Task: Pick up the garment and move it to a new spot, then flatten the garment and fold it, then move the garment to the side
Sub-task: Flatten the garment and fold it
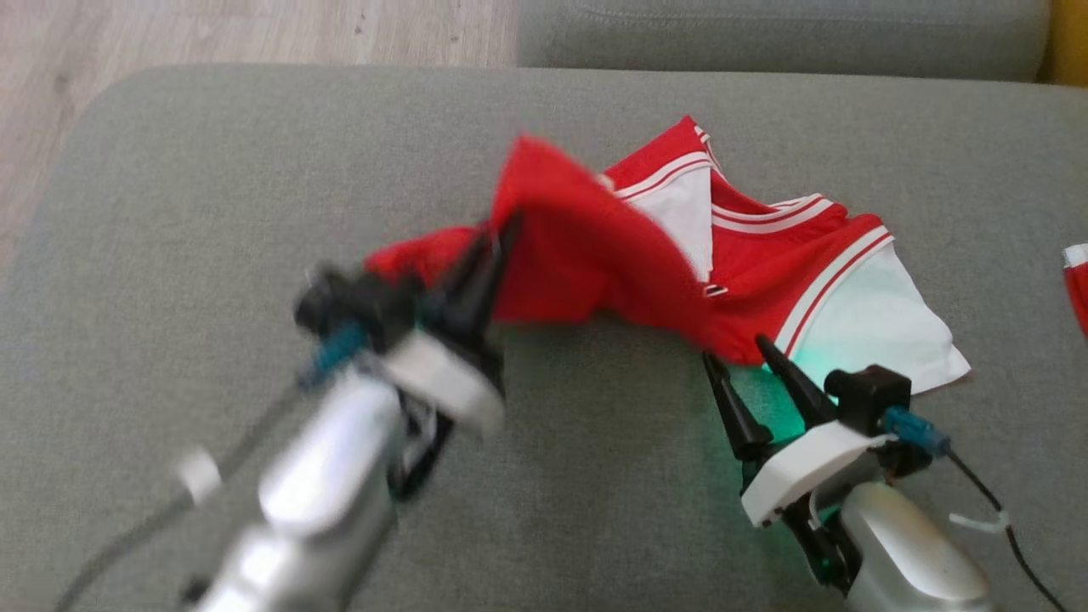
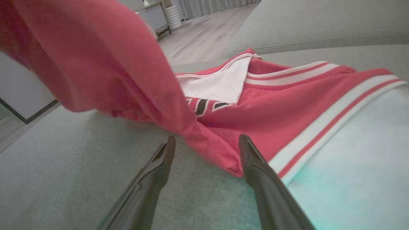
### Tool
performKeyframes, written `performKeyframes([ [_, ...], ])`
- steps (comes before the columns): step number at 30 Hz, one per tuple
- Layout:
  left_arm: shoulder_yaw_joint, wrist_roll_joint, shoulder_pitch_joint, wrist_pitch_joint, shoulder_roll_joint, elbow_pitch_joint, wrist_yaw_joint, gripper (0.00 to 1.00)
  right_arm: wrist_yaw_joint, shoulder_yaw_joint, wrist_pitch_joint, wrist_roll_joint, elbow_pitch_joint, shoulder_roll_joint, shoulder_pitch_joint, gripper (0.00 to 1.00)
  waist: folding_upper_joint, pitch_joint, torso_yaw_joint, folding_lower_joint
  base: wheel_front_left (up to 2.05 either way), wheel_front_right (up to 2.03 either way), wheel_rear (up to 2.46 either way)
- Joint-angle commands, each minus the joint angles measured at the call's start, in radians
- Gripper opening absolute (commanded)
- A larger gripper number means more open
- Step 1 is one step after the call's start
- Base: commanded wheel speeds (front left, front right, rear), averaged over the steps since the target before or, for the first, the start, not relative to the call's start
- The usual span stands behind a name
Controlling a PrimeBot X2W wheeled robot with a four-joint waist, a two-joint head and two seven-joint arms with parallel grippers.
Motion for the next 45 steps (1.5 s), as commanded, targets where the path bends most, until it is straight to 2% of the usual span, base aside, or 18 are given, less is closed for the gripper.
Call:
performKeyframes([
  [1, 0.037, 0.03, 0.051, -0.006, 0.028, -0.049, -0.001, 0.0, 0.007, 0.009, -0.014, 0.01, -0.017, 0.008, 0.004, 1.0, 0.0, -0.008, -0.002, 0.0001, 0.0, 0.0, 0.0],
  [4, -0.009, 0.06, 0.143, -0.006, 0.054, -0.122, -0.002, 0.09, 0.007, 0.006, -0.014, 0.013, -0.006, 0.011, 0.019, 1.0, 0.0, -0.023, -0.001, 0.0001, 0.0, 0.0, 0.0],
  [5, -0.029, 0.058, 0.176, -0.006, 0.068, -0.139, -0.003, 0.15, 0.007, 0.005, -0.014, 0.014, -0.002, 0.012, 0.024, 1.0, 0.0, -0.027, -0.001, 0.0001, 0.0, 0.0, 0.0],
  [6, -0.054, 0.059, 0.206, -0.006, 0.088, -0.144, -0.003, 0.24, 0.007, 0.004, -0.014, 0.016, 0.002, 0.013, 0.029, 1.0, 0.0, -0.032, 0.001, 0.0001, 0.0, 0.0, 0.0],
  [7, -0.079, 0.05, 0.236, -0.006, 0.105, -0.138, -0.003, 0.47, 0.007, 0.003, -0.014, 0.018, 0.008, 0.013, 0.035, 1.0, 0.0, -0.038, 0.003, 0.0001, 0.0, 0.0, 0.0],
  [8, -0.096, 0.035, 0.264, -0.006, 0.12, -0.123, -0.003, 0.89, 0.007, 0.003, -0.014, 0.018, 0.014, 0.014, 0.04, 1.0, 0.0, -0.043, 0.004, 0.0001, 0.0, 0.0, 0.0],
  [9, -0.112, 0.018, 0.287, -0.006, 0.133, -0.103, -0.003, 1.0, 0.007, 0.003, -0.014, 0.019, 0.018, 0.015, 0.044, 1.0, 0.0, -0.046, 0.005, 0.0001, 0.0, 0.0, 0.0],
  [13, -0.144, -0.086, 0.339, -0.006, 0.159, -0.017, -0.003, 1.0, 0.007, 0.001, -0.014, 0.02, 0.03, 0.019, 0.052, 1.0, 0.0, -0.059, 0.01, 0.0001, 0.0, 0.0, 0.0],
  [18, -0.024, -0.104, 0.315, -0.006, 0.156, -0.005, -0.003, 1.0, 0.007, -0.006, -0.014, 0.016, 0.028, 0.021, 0.044, 1.0, 0.0, -0.053, 0.01, 0.0001, 0.0, 0.0, 0.0],
  [21, 0.05, -0.086, 0.283, -0.006, 0.133, 0.037, -0.002, 1.0, 0.007, -0.007, -0.014, 0.01, 0.024, 0.022, 0.034, 1.0, 0.0, -0.037, 0.004, 0.0001, 0.0, 0.0, 0.0],
  [25, 0.101, -0.087, 0.216, -0.006, 0.087, 0.174, -0.001, 1.0, 0.007, -0.001, -0.014, 0.002, 0.022, 0.019, 0.014, 1.0, 0.0, -0.005, -0.012, 0.0001, 0.0, 0.0, 0.0],
  [34, 0.122, -0.135, 0.121, 0.007, 0.01, 0.467, 0.0, 1.0, 0.007, -0.007, -0.014, -0.008, 0.021, 0.004, -0.008, 1.0, 0.0, 0.04, -0.041, 0.0001, 0.0, 0.0, 0.0],
  [39, 0.113, -0.133, 0.102, 0.004, -0.021, 0.57, 0.001, 1.0, 0.007, -0.013, -0.014, -0.003, 0.02, 0.001, -0.005, 1.0, 0.0, 0.035, -0.035, 0.0001, 0.0, 0.0, 0.0],
  [41, 0.097, -0.126, 0.093, 0.013, -0.032, 0.6, 0.0, 0.07, 0.007, -0.013, -0.014, -0.004, 0.018, 0.003, -0.008, 1.0, 0.0, 0.031, -0.029, 0.0001, 0.0, 0.0, 0.0],
  [42, 0.085, -0.119, 0.087, 0.019, -0.036, 0.612, 0.0, 0.0, 0.007, -0.011, -0.014, -0.005, 0.017, 0.005, -0.009, 1.0, 0.0, 0.029, -0.027, 0.0001, 0.0, 0.0, 0.0],
  [45, 0.057, -0.105, 0.071, 0.034, -0.042, 0.64, -0.001, 0.0, 0.007, -0.011, -0.014, -0.008, 0.011, 0.015, -0.012, 1.0, 0.0, 0.022, -0.023, 0.0001, 0.0, 0.0, 0.0],
])
